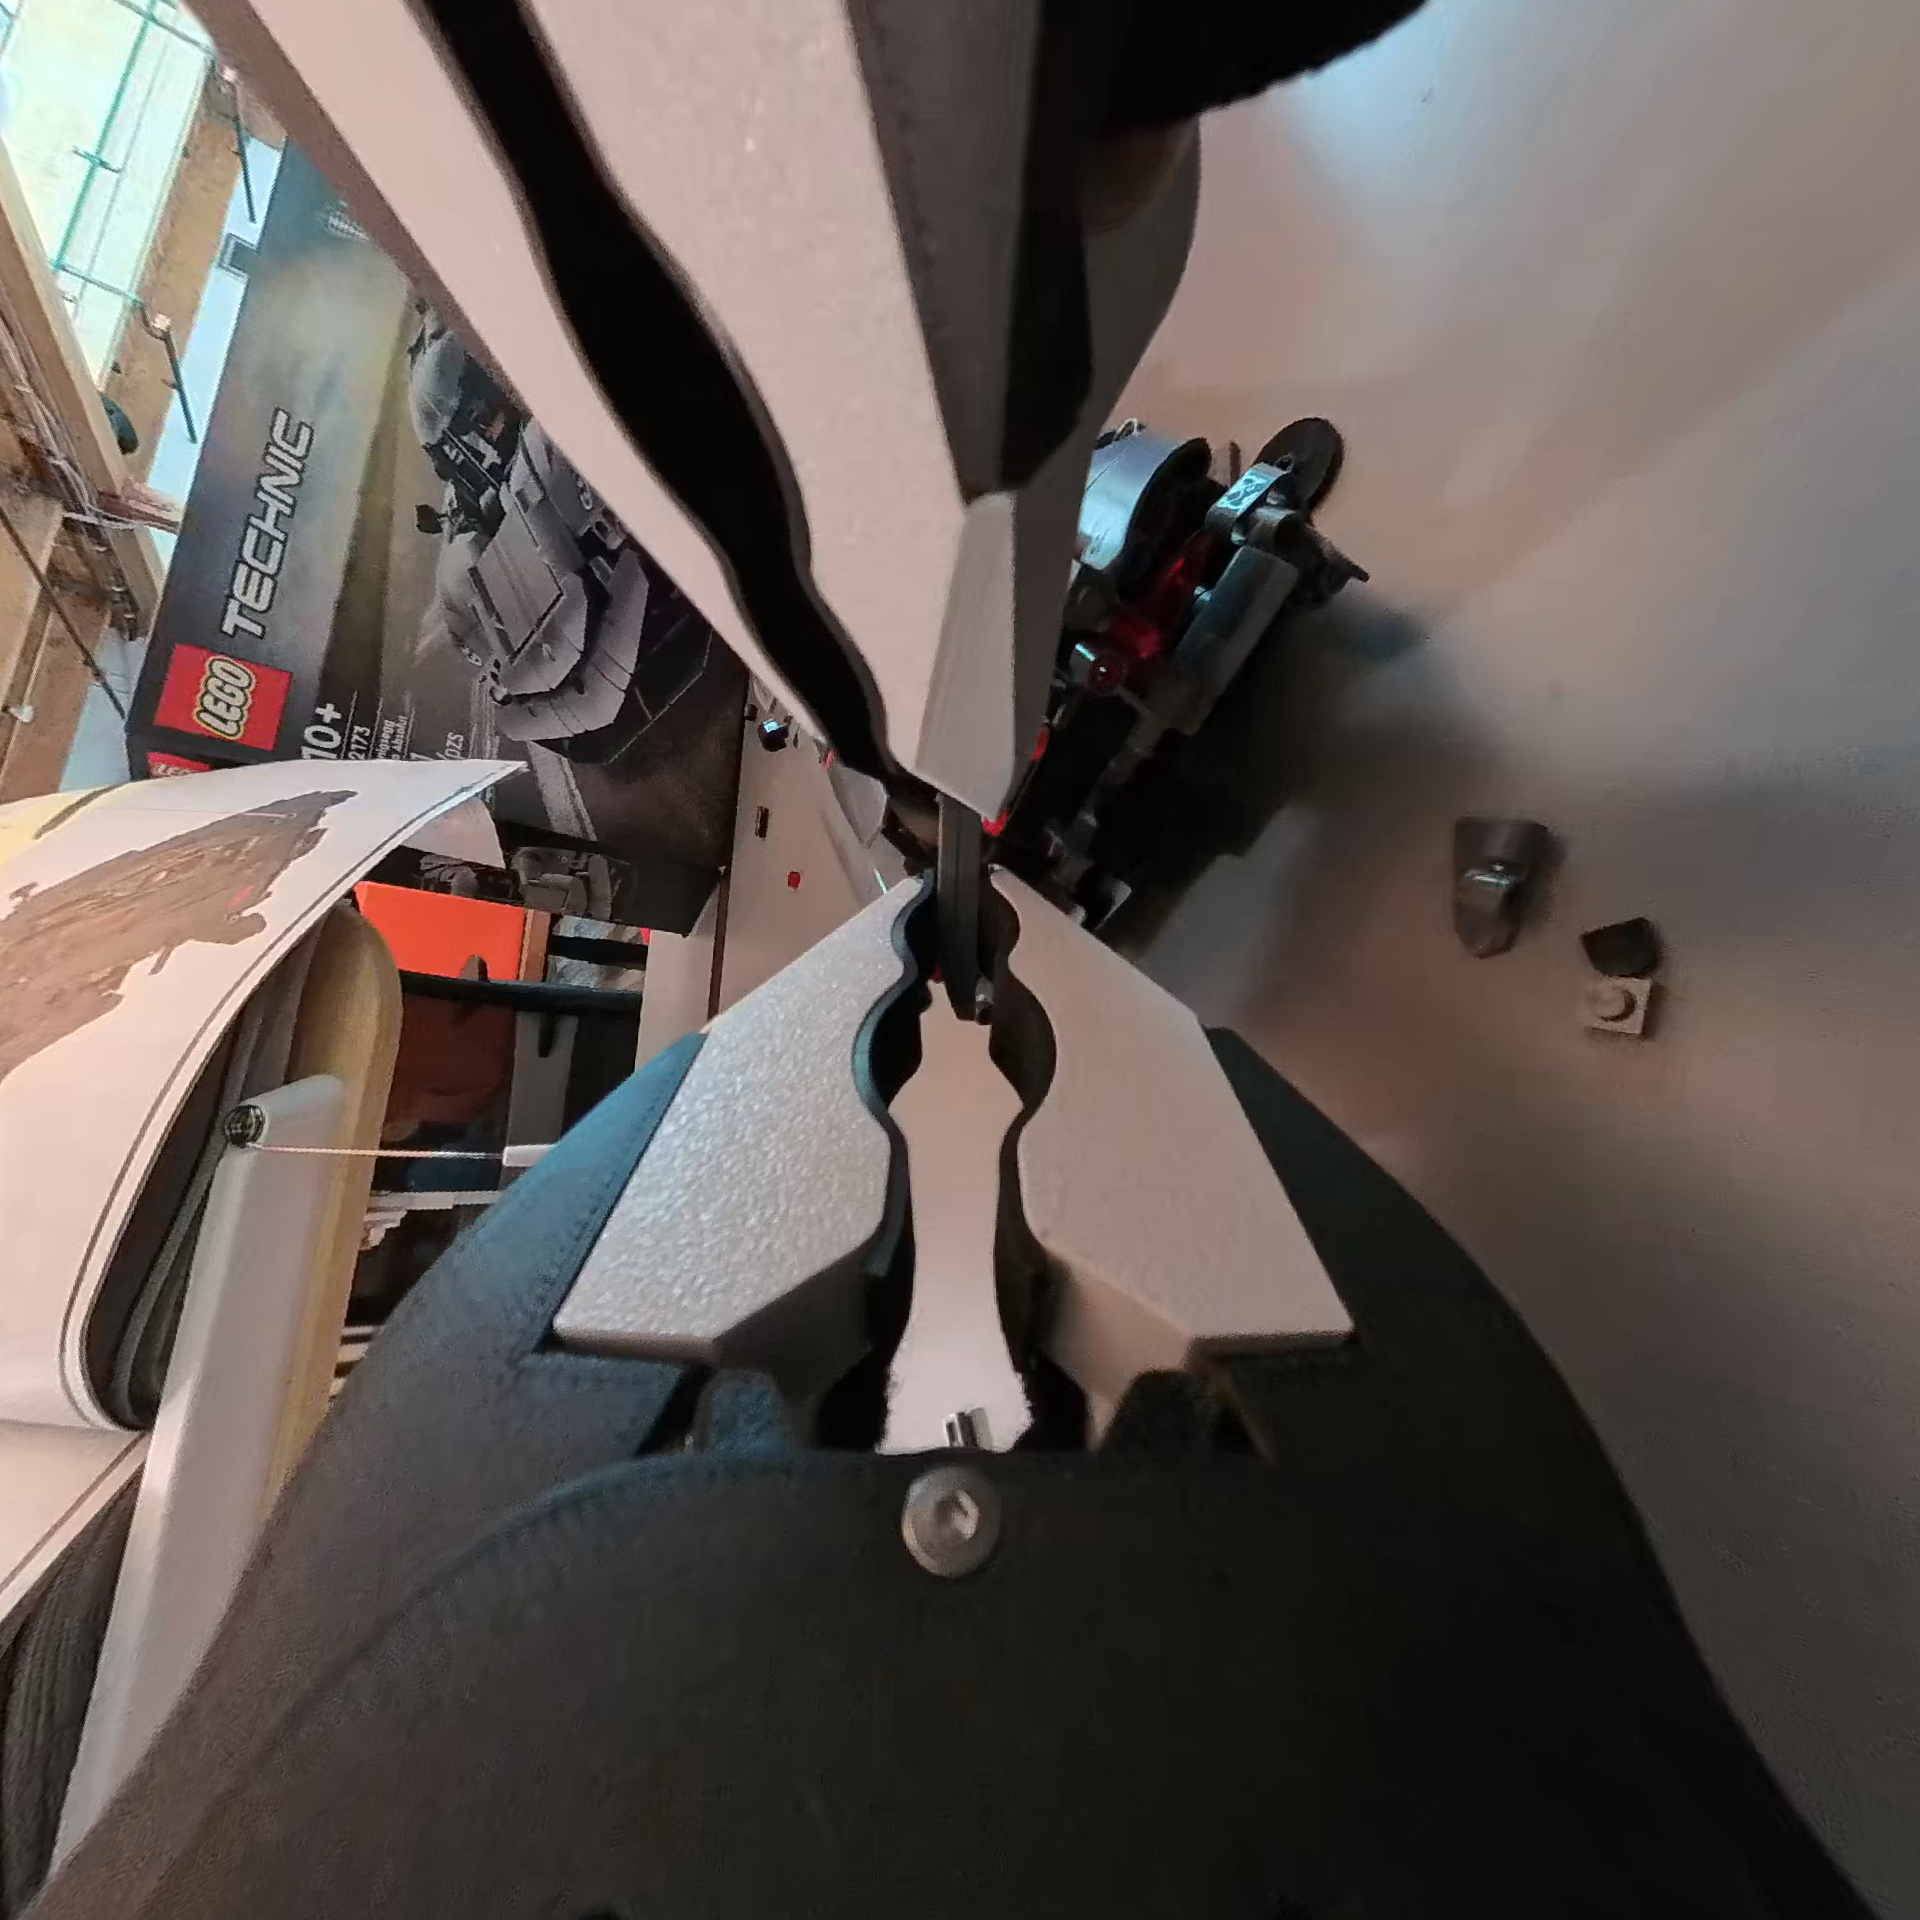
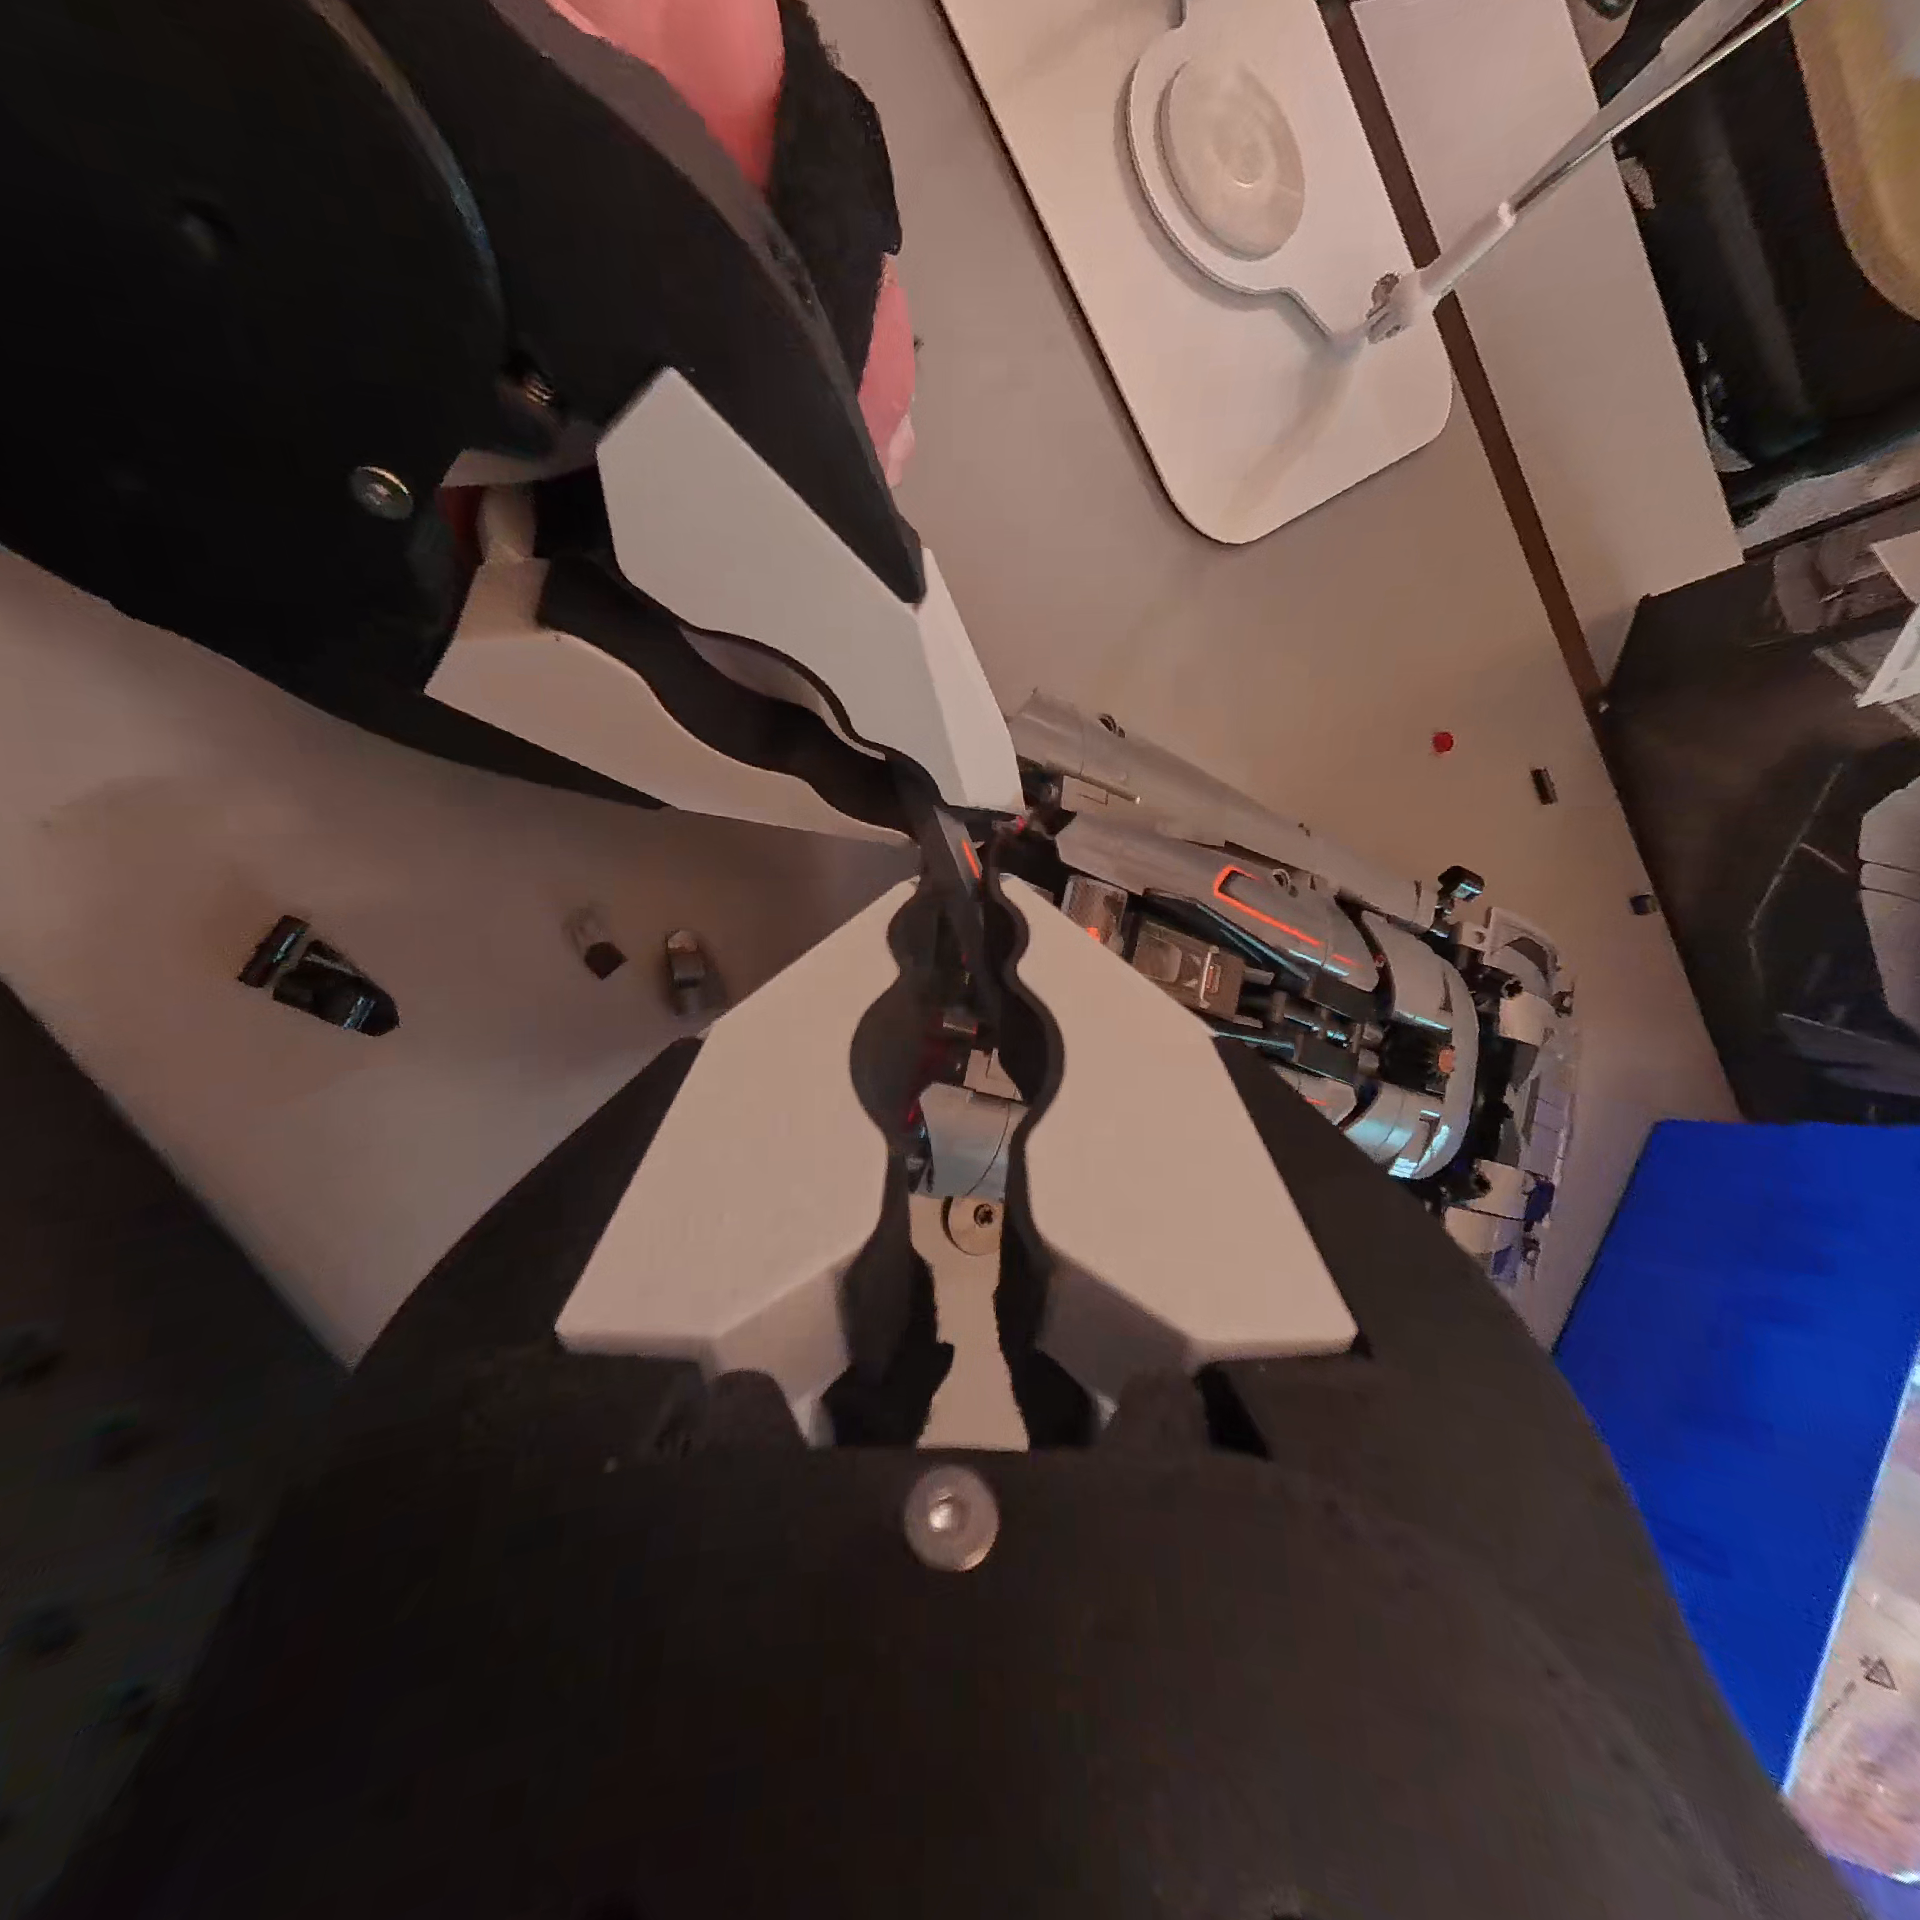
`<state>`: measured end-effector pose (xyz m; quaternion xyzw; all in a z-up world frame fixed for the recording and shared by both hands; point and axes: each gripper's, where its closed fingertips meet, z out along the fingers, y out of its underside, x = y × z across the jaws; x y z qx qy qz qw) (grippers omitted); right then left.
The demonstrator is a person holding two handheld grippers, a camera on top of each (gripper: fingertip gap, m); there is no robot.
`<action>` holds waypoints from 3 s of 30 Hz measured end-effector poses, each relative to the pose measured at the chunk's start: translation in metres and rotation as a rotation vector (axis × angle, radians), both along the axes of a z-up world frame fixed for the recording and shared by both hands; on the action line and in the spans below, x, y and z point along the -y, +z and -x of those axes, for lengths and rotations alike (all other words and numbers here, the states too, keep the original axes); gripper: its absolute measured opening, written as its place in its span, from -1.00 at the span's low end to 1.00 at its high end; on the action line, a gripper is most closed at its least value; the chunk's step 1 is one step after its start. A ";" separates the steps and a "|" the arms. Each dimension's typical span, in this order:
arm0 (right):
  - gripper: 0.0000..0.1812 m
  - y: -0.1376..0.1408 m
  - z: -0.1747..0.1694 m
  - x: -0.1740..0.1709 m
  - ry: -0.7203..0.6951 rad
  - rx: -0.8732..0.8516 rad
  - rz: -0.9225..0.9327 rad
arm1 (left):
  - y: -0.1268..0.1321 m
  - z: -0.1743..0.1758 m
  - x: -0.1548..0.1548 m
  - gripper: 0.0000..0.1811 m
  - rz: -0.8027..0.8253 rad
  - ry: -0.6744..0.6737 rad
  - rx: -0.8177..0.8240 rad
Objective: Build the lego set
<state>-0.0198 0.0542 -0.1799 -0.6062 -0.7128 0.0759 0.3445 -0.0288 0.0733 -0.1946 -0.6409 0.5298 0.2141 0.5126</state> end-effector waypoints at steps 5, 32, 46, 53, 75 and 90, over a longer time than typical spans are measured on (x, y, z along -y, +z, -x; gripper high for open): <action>-0.92 -0.003 -0.001 0.000 0.023 0.045 -0.041 | 0.000 -0.003 0.002 -0.96 0.011 -0.020 -0.010; -0.95 -0.011 -0.003 -0.015 -0.280 -0.182 -0.104 | -0.003 0.007 -0.004 -0.55 0.051 0.016 0.107; -0.95 -0.012 -0.002 -0.021 -0.251 -0.157 -0.122 | -0.006 0.008 -0.017 -0.53 -0.004 0.075 0.095; -0.94 -0.016 -0.001 -0.020 -0.219 -0.121 -0.096 | -0.005 0.006 -0.015 -0.55 -0.010 0.061 0.083; -0.94 -0.019 -0.004 -0.018 -0.168 -0.140 -0.033 | -0.002 -0.012 -0.003 -0.82 -0.046 -0.016 -0.004; -0.95 -0.018 -0.005 -0.015 -0.130 -0.165 -0.048 | 0.000 -0.011 -0.001 -0.88 -0.039 -0.029 0.001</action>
